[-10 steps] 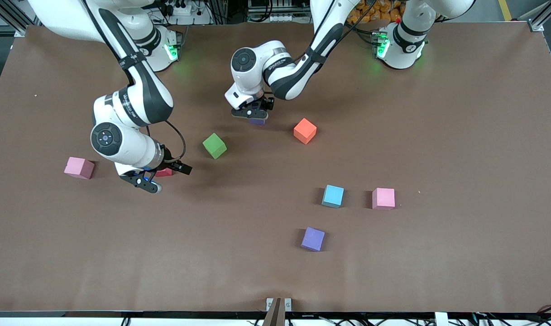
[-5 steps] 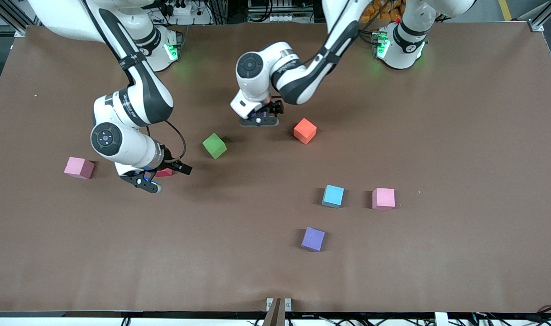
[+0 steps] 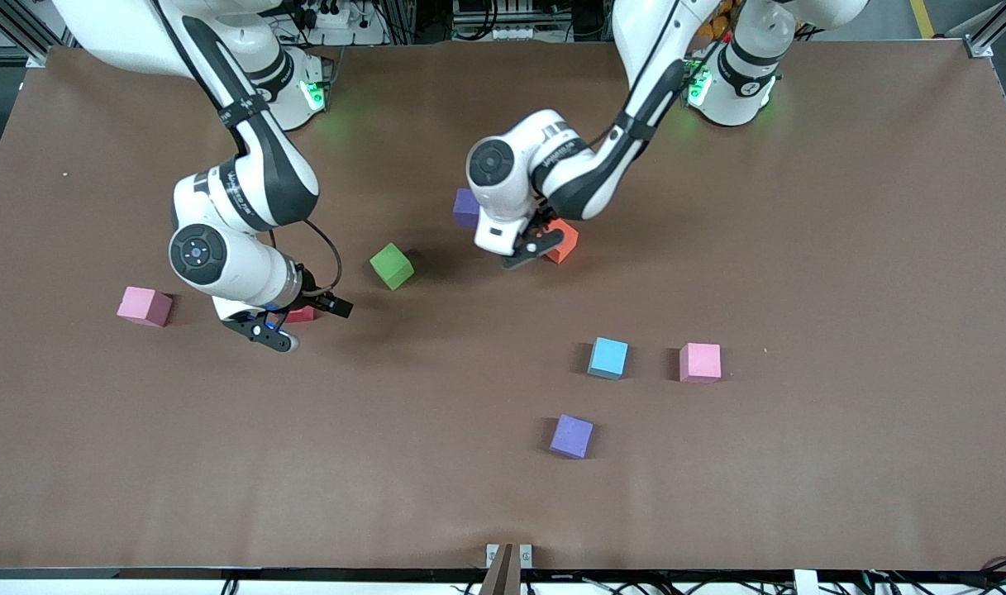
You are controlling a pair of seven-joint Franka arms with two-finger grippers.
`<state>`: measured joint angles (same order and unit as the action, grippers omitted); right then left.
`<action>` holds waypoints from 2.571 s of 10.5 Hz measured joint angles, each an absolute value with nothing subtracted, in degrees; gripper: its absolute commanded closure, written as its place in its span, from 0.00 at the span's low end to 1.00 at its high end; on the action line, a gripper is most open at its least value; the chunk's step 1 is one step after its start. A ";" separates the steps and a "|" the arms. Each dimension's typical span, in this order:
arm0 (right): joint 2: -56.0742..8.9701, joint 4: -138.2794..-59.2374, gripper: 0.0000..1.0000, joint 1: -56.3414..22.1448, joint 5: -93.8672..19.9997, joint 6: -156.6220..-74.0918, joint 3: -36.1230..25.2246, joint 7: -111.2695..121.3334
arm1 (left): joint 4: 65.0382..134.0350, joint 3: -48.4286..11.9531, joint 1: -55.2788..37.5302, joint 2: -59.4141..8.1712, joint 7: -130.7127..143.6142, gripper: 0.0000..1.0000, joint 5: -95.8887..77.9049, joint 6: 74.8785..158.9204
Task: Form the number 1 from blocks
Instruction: 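Grasp the orange cube with the left gripper, then carry the orange cube with the left gripper while the right gripper grasps green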
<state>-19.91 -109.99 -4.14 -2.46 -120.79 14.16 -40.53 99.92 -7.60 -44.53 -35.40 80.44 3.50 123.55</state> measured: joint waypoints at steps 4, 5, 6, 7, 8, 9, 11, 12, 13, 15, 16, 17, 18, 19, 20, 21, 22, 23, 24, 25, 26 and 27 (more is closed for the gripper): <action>-19.91 -109.36 0.00 -4.09 -2.46 -120.67 14.16 -40.53 | 109.31 -7.59 -41.46 -28.91 87.51 0.00 3.53 132.38; -19.91 -109.16 0.00 -4.07 -2.46 -120.61 14.15 -40.53 | 110.67 -7.63 -41.49 -28.42 89.94 0.00 3.57 134.06; -19.91 -108.98 0.00 -4.02 -2.46 -120.55 14.15 -40.53 | 111.35 -7.63 -41.49 -28.44 92.33 0.00 3.59 134.89; -19.91 -108.53 0.00 -4.01 -2.46 -120.36 14.15 -40.53 | 111.83 -7.63 -41.49 -28.44 95.20 0.00 3.64 135.03; -19.91 -107.65 0.00 -4.01 -2.46 -119.42 14.15 -40.53 | 112.39 -7.63 -41.50 -28.42 98.05 0.00 4.17 135.05; -19.90 -106.31 0.00 -3.99 -2.46 -117.65 14.12 -40.53 | 112.71 -7.64 -41.50 -28.39 100.60 0.00 4.93 135.09; -19.88 -103.36 0.00 -3.78 -2.46 -114.42 14.06 -40.53 | 112.98 -7.63 -41.48 -28.00 103.83 0.00 5.54 135.09; -19.88 -102.51 0.00 -3.62 -2.46 -113.40 14.03 -40.52 | 113.19 -7.52 -41.19 -27.45 104.58 0.00 5.54 135.15; -19.89 -102.33 0.00 -3.37 -2.46 -113.12 13.99 -40.51 | 113.28 -7.46 -40.02 -26.62 104.76 0.00 5.57 135.16; -19.90 -101.74 0.00 -2.63 -2.45 -112.97 13.97 -40.31 | 114.10 -7.43 -37.68 -24.94 104.76 0.00 5.62 135.08; -19.89 -100.90 0.00 -2.47 -2.45 -112.52 13.96 -40.27 | 115.03 -7.43 -37.47 -24.66 104.77 0.00 5.63 135.13; -19.88 -99.96 0.00 -2.40 -2.45 -111.90 13.95 -40.27 | 116.44 -7.55 -37.60 -24.64 105.35 0.00 5.63 136.12; -19.88 -99.42 0.00 -2.39 -2.45 -111.52 13.96 -40.27 | 117.98 -7.72 -37.83 -24.64 106.39 0.00 5.63 137.99; -19.89 -99.34 0.00 -2.41 -2.46 -111.37 14.05 -40.27 | 119.21 -7.85 -38.08 -24.65 107.00 0.00 5.63 139.15; -19.91 -99.34 0.00 -2.50 -2.46 -111.26 14.14 -40.28 | 120.05 -7.98 -38.37 -24.65 107.07 0.00 5.63 139.64; -19.90 -99.34 0.00 -2.53 -2.46 -111.24 14.23 -40.28 | 120.77 -8.03 -38.89 -24.66 107.08 0.00 5.68 140.08; -19.90 -99.33 0.00 -2.53 -2.46 -111.11 14.37 -40.28 | 121.44 -8.06 -39.35 -24.66 107.13 0.00 6.20 140.67; -19.90 -99.33 0.00 -2.61 -2.46 -110.94 14.53 -40.28 | 121.86 -8.09 -39.55 -24.68 107.46 0.46 7.09 141.08; -19.90 -99.33 0.00 -2.76 -2.46 -110.86 14.69 -40.28 | 122.09 -8.09 -39.57 -24.77 107.62 0.99 7.62 141.49; -19.90 -99.33 0.00 -3.09 -2.49 -110.67 14.89 -40.28 | 122.14 -8.09 -39.57 -24.85 107.62 1.00 7.78 141.84; -19.91 -99.44 0.00 -3.79 -2.54 -110.37 15.02 -40.28 | 122.12 -8.11 -39.57 -24.85 107.62 1.00 7.83 142.09; -19.95 -99.89 0.00 -5.07 -2.61 -110.13 15.04 -40.49 | 121.89 -8.13 -39.58 -24.80 107.22 1.00 8.31 142.35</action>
<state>-19.95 -99.89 -5.07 -2.61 -110.13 15.04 -40.49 121.89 -8.13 -39.58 -24.80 107.22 8.31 142.35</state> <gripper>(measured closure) 0.000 0.396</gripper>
